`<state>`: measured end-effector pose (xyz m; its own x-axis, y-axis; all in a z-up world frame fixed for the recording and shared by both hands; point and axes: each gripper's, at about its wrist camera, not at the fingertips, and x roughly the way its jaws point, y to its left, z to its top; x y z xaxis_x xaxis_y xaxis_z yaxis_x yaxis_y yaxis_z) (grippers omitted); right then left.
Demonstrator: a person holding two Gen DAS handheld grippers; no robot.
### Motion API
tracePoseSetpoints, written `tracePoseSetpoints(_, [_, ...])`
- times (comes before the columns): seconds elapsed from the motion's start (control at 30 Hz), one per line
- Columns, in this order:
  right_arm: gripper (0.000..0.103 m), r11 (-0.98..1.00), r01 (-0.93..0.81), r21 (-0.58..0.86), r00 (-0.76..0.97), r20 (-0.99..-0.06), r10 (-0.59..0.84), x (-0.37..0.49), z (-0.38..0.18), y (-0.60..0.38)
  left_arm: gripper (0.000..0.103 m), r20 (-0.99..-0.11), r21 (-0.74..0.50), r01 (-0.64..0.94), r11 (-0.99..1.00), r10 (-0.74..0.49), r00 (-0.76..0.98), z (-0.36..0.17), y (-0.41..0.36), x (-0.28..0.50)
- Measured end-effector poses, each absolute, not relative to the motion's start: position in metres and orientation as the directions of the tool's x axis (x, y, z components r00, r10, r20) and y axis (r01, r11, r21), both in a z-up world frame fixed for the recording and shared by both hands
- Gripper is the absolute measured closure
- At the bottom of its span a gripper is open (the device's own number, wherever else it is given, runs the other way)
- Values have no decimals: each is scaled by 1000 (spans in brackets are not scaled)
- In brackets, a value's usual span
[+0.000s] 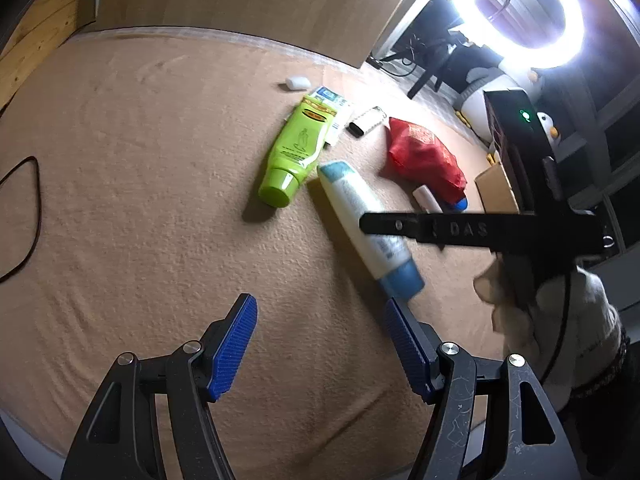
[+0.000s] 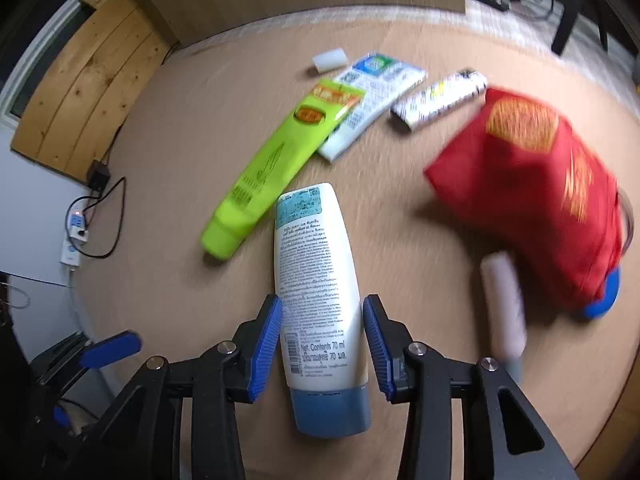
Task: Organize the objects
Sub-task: 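Move the right tool to the white-and-blue lotion bottle, then close the right tool on the lotion bottle and lift it upright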
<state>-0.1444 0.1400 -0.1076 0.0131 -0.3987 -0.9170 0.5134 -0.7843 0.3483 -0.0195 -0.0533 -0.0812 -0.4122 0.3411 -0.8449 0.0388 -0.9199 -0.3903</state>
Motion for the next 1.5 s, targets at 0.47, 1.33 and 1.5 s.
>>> tracePoseSetpoints(0.47, [53,-787,423,449,52,-879,-474,-109,-103,182,33,-860,-405,-80,-911,410,-306,-108,2,-27])
tracePoseSetpoints(1.33, [53,-758,469,454,144,-886,-442,-97,-123,167,39,-832,-485,-73,-871,486,-267,-131,33,-59])
tracePoseSetpoints(1.5, [59,-765,452,459,131,-883,-451,-98,-126,173,45,-837,-473,-75,-878,474,-274,-131,32,-61])
